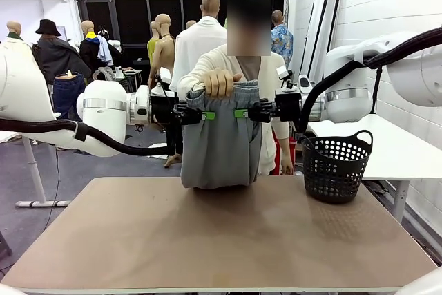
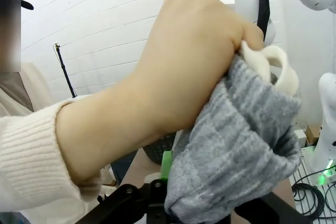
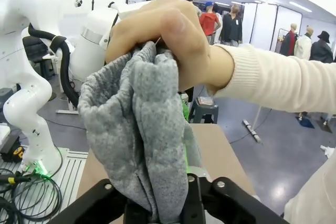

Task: Fold the training pants.
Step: Grab both ends of the Training pants handed by a person.

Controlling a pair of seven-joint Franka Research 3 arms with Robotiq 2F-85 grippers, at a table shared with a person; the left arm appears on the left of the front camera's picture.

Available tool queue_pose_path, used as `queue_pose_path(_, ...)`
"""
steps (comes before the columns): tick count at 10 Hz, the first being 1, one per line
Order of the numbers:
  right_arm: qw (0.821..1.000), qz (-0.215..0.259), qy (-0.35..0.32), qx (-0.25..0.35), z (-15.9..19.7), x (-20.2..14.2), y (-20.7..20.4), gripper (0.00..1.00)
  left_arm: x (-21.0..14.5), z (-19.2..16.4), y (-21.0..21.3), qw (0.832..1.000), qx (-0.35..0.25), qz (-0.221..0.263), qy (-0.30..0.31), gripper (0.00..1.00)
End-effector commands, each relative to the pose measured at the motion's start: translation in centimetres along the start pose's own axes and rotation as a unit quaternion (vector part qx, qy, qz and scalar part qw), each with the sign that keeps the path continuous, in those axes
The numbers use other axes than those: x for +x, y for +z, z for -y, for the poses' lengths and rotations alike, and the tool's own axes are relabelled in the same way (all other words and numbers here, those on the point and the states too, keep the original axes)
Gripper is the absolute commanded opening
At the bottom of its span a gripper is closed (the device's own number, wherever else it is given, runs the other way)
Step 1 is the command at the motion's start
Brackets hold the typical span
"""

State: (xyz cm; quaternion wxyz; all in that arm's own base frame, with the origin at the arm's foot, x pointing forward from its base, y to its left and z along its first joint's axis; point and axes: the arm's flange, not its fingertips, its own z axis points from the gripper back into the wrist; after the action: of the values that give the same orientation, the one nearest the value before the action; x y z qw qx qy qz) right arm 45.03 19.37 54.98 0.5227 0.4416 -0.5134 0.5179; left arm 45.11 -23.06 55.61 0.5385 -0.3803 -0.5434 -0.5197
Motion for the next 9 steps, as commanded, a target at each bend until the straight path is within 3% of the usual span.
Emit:
queue_pose_path(1,1.0,-0.004,-0.014,0.02,0.9,0.7,-0.3,0.0,0.3,-0.5,0.1,1.0,0.002,0.003,0.019,0.0)
queue_pose_path(5,0.999,-0.019,-0.03,0.019,1.7,0.6,-0.8,0.0,-0.3,-1.6,0.0,0.999,-0.016,-0.008,0.039,0.0)
queue_pose_path(6,0.999,-0.027,-0.028,0.0,2.1,0.5,-1.0,0.0,-1.0,-2.8,-0.4,0.996,-0.049,-0.038,0.063,0.0)
queue_pose_path(7,1.0,-0.012,-0.016,0.013,0.9,0.0,-0.4,0.0,-0.8,-0.6,0.1,0.999,-0.004,-0.002,0.035,0.0)
queue_pose_path(9,1.0,-0.012,-0.016,0.013,0.9,0.0,-0.4,0.0,-0.8,-0.6,0.1,0.999,-0.004,-0.002,0.035,0.0)
